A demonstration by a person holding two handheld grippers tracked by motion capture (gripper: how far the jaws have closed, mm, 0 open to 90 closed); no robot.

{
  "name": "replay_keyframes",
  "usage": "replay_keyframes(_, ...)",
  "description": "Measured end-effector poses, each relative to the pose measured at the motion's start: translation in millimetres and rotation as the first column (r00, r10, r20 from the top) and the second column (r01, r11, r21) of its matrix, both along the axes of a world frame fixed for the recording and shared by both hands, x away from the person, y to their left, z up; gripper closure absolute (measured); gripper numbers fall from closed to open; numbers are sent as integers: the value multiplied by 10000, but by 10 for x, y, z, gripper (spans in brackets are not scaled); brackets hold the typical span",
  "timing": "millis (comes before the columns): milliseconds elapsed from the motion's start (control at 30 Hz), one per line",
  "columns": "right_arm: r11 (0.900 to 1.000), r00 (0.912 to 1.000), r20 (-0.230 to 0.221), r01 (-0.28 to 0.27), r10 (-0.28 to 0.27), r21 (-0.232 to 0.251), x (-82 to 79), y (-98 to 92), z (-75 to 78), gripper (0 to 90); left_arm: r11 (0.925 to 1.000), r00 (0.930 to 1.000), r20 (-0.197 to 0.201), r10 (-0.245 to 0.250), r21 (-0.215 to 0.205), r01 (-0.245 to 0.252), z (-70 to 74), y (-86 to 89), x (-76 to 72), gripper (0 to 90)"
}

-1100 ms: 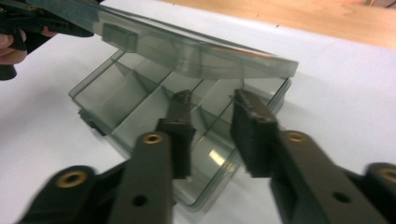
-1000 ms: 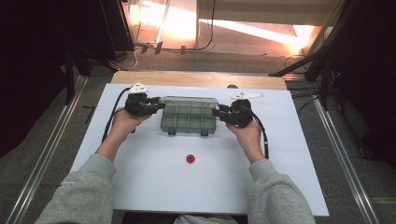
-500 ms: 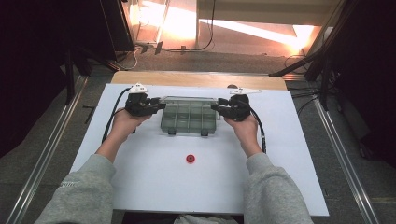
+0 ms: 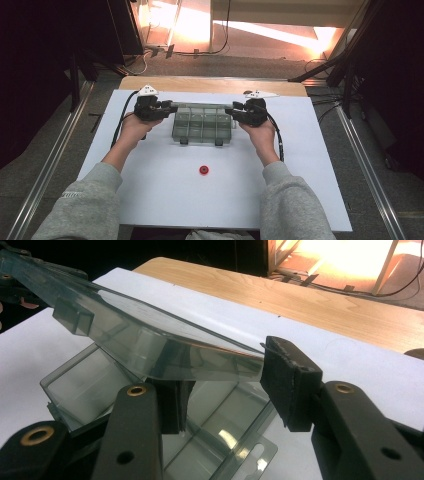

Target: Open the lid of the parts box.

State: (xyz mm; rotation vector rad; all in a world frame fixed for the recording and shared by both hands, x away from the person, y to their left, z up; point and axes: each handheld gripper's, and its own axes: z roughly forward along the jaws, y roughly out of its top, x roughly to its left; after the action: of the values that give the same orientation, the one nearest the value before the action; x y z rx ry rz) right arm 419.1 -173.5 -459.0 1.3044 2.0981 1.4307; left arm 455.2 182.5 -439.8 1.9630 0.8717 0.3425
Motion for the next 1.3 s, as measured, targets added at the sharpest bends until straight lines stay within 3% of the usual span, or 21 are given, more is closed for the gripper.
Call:
replay_keyframes(300, 10000, 9996, 275, 68, -67, -53, 31, -2, 19, 550, 9997, 10000, 62, -67, 223, 65, 42, -48, 49, 621)
replay_keyframes(367, 10000, 9991, 429, 62, -62, -1, 34, -3, 14, 552, 9999, 10000, 72, -18, 151, 17, 45, -49, 62, 620)
replay_keyframes(467, 9996, 9994, 275, 217, -221, 169, 45, 4, 22, 554, 9999, 9999, 84, 111, 66, -112, 42, -40, 75, 620)
replay_keyframes(633, 9998, 9990, 416, 190, -188, -45, 84, 10, 56, 557, 9996, 9997, -33, 229, -147, -229, 37, -13, 101, 620)
replay_keyframes(933, 9993, 9979, 555, 331, -340, 173, 151, 8, 50, 555, 9995, 9995, -49, 297, 47, -297, 50, -48, 169, 620)
replay_keyframes(1300, 9987, 9965, 678, 485, -496, 179, 227, 25, -26, 559, 9981, 9982, -153, 587, -194, -590, 8, -121, 244, 620)
